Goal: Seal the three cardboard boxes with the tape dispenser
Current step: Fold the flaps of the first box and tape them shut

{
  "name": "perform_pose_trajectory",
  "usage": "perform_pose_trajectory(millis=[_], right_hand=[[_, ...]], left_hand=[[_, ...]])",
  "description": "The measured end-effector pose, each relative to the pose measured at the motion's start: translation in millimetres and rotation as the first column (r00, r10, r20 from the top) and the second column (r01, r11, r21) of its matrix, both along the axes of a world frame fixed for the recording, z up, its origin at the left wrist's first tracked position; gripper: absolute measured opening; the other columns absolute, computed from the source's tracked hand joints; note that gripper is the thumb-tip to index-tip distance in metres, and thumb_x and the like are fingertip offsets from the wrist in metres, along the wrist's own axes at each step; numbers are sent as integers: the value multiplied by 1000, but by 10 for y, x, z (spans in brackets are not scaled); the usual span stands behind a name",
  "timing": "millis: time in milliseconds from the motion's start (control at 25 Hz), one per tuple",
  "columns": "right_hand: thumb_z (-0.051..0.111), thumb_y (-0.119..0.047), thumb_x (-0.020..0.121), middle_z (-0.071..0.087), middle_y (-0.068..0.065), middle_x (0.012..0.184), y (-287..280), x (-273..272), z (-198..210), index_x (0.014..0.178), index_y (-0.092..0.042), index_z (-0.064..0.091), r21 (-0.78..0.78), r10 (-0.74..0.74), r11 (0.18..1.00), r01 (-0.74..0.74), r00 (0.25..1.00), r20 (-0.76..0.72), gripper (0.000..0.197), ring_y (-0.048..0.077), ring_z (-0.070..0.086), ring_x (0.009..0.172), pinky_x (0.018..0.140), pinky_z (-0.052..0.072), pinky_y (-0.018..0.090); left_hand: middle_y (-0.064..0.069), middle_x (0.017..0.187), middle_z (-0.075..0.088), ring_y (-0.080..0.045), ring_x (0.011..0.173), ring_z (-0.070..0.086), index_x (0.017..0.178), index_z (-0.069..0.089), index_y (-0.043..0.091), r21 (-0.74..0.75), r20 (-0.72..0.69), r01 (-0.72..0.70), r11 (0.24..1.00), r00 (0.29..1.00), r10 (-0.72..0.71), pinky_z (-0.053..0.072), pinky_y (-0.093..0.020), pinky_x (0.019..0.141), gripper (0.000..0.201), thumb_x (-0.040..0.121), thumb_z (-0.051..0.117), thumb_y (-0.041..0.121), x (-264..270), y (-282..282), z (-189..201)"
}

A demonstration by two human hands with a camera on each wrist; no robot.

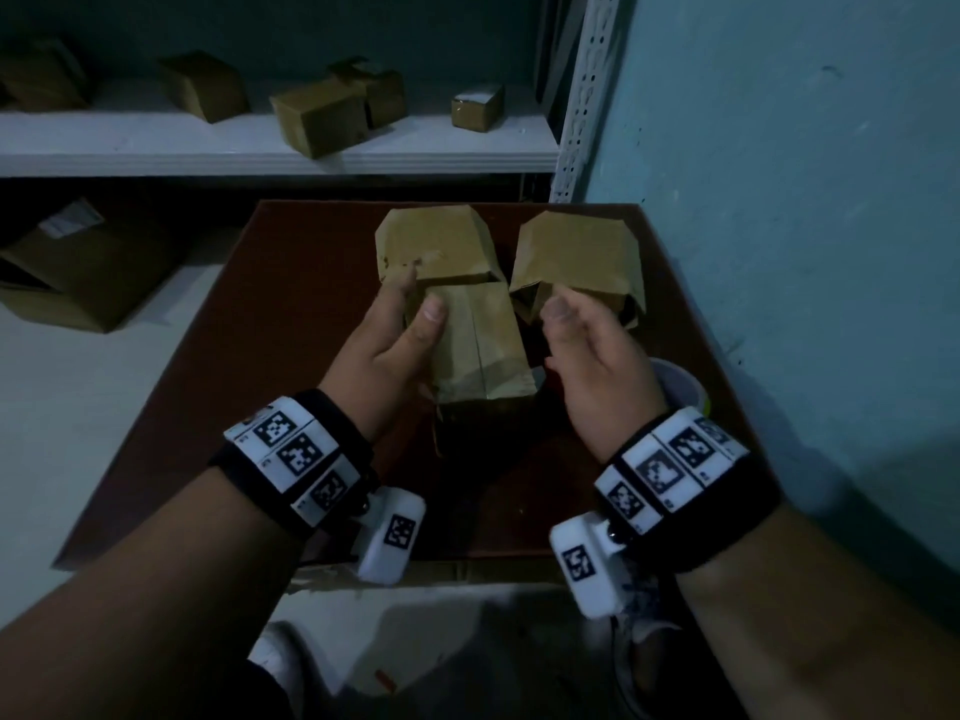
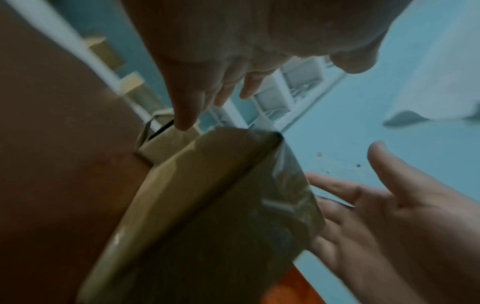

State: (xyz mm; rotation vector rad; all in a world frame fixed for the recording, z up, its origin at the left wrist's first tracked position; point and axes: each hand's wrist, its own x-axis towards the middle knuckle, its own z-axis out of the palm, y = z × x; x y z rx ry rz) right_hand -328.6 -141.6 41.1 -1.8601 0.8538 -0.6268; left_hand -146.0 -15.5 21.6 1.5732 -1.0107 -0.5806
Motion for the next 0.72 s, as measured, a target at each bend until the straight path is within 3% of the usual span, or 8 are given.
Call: perform_pose_trajectory(millis=[80, 160, 240, 320, 400, 480, 600, 720], right_hand=[[41, -65, 101, 50, -22, 142, 116, 112, -43, 162, -28, 35, 185, 26, 982, -28, 1000, 13, 72, -7, 47, 124, 102, 37, 12], [41, -60, 105, 42, -14, 161, 162, 182, -128, 164, -28, 31, 264, 41, 964, -41, 999, 3, 68, 1, 41, 141, 103, 29, 16], [42, -60, 105, 42, -10, 163, 195, 228, -235, 163, -32, 34, 298, 30, 954, -25, 999, -12, 65, 9, 40, 147, 105, 29, 22], [43, -59, 106, 53, -13, 154, 203, 260, -339, 158, -38, 43, 326, -4, 945, 1, 1000, 6, 56, 10, 50, 139, 103, 35, 24], [45, -62, 105, 61, -15, 145, 194, 296, -435, 152, -42, 51, 369, -48, 929, 28, 998, 47, 51, 7, 56, 131, 106, 41, 27], [50, -78, 92, 66, -16, 139, 194, 328, -516, 143, -49, 57, 435, -102, 899, 59, 992, 76, 59, 9, 60, 129, 115, 43, 41], [52, -94, 73, 68, -17, 135, 163, 341, -612, 131, -58, 61, 478, -147, 874, 88, 985, 86, 69, 13, 61, 130, 117, 42, 49], [40, -77, 97, 59, -17, 146, 186, 307, -504, 148, -52, 51, 405, -79, 912, 63, 997, 24, 57, 12, 53, 135, 119, 37, 43]], left_hand=[[17, 167, 29, 14, 143, 29, 167, 16, 25, 66, -72, 1, 998, 997, 4, 31, -13, 113, 121, 73, 47, 95, -19, -41, -113], [12, 172, 18, 7, 147, 21, 168, 7, 24, 131, -119, 47, 990, 992, -32, 26, -19, 117, 130, 70, 51, 96, -54, -67, -229], [18, 169, 21, 10, 146, 26, 168, 4, 23, 150, -137, 115, 982, 986, -94, 33, -6, 109, 120, 81, 57, 86, -64, -86, -326], [26, 158, 8, 13, 141, 19, 167, -7, 22, 211, -140, 120, 970, 986, -91, 30, 8, 93, 108, 91, 53, 69, -108, -99, -343], [25, 150, 8, 13, 135, 18, 165, -15, 21, 235, -172, 130, 963, 981, -91, 28, 11, 86, 101, 94, 48, 55, -150, -82, -329], [28, 148, 10, 10, 138, 20, 164, -20, 24, 238, -194, 157, 959, 975, -111, 30, 9, 86, 104, 94, 53, 49, -134, -54, -342], [36, 144, 18, 5, 141, 25, 161, -28, 30, 274, -204, 204, 940, 967, -151, 35, 1, 94, 124, 89, 73, 42, -70, -23, -400], [29, 151, 18, 3, 144, 25, 159, -31, 33, 316, -142, 194, 929, 978, -156, 31, -19, 111, 146, 74, 87, 46, -51, -26, -400]])
